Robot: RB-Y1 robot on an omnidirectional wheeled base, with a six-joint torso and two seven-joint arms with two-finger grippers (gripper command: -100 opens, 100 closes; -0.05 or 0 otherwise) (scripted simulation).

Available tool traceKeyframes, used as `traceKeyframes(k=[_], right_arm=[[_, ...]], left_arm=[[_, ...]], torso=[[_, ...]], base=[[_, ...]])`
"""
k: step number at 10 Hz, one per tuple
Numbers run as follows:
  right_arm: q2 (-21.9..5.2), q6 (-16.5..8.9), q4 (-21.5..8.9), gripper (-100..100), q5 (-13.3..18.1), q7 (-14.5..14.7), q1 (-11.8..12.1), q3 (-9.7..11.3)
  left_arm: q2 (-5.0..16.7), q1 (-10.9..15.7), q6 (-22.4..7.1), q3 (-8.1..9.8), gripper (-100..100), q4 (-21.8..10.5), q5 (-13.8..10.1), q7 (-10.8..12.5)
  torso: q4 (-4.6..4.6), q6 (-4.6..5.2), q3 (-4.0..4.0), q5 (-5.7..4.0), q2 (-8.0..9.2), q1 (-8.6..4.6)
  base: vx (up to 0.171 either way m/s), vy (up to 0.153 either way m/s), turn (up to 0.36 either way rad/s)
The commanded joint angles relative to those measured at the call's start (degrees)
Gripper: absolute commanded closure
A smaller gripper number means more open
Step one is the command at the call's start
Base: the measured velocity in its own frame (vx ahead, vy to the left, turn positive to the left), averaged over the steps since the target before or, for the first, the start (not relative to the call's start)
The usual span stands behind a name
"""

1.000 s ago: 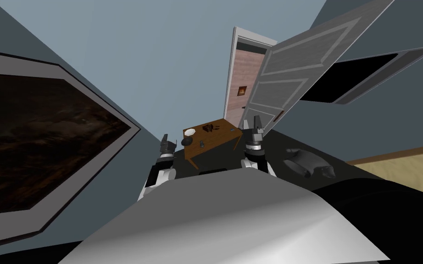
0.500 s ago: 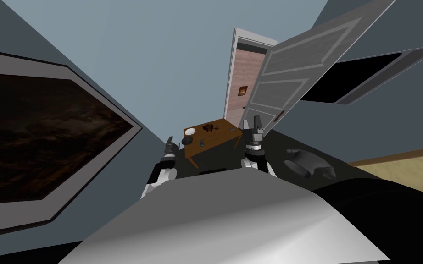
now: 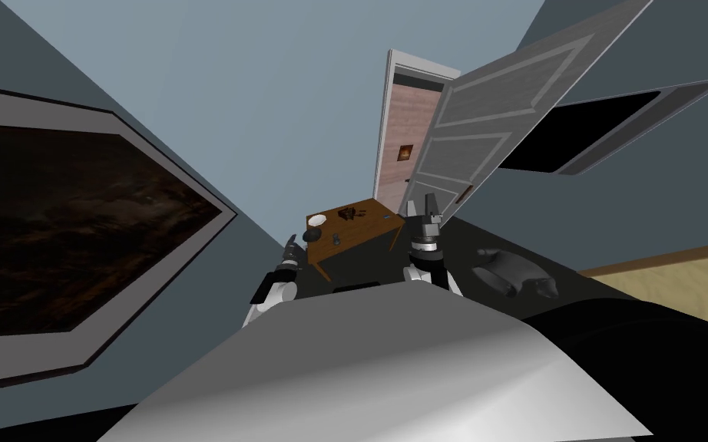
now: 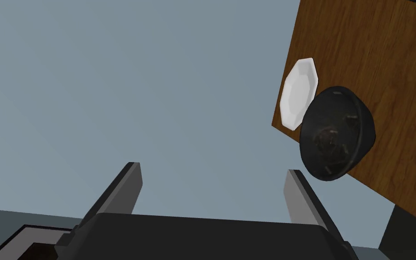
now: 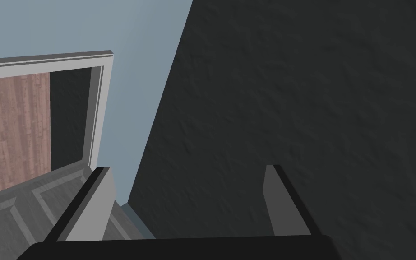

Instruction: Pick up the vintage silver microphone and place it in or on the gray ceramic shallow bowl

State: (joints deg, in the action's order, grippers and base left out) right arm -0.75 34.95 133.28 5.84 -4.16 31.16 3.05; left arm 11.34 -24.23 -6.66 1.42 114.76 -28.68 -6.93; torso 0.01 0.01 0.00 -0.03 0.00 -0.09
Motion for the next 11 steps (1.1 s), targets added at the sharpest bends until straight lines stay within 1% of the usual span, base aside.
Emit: traceKeyframes(k=[1, 4, 8, 9, 11], right_arm=[[0.0, 0.0, 0.0, 0, 0.0, 0.0, 0.0, 0.0], [0.0, 0.0, 0.0, 0, 0.0, 0.0, 0.0, 0.0], [0.0, 0.0, 0.0, 0, 0.0, 0.0, 0.01, 0.0], [0.0, 0.0, 0.0, 0, 0.0, 0.0, 0.01, 0.0], [0.0, 0.0, 0.0, 0, 0.0, 0.0, 0.0, 0.0]], left_arm=[[-0.08, 0.54, -2.39, 0.26, -100, -1.14, -1.82, -0.97], [-0.23, 1.46, -6.25, 0.7, -100, -4.7, -6.42, -3.31], [-0.52, 2.8, -9.97, 1.79, -100, -9.93, -12.28, -6.07], [-0.52, 2.8, -9.97, 1.79, -100, -9.93, -12.28, -6.07], [-0.78, 3.49, -11.35, 2.47, -100, -12.63, -15.03, -7.3]], torso=[[0.0, 0.0, 0.0, 0.0, 0.0, 0.0], [-0.02, 0.01, -0.05, 0.0, -0.09, -0.03], [-0.06, 0.01, -0.15, -0.01, -0.26, -0.05], [-0.06, 0.0, -0.16, -0.01, -0.27, -0.05], [-0.04, 0.0, -0.1, 0.0, -0.17, 0.01]], base=[[0.007, -0.02, -0.034], [0.023, -0.031, -0.081], [0.059, -0.038, -0.125], [0.041, -0.018, -0.029], [0.044, -0.023, -0.127]])
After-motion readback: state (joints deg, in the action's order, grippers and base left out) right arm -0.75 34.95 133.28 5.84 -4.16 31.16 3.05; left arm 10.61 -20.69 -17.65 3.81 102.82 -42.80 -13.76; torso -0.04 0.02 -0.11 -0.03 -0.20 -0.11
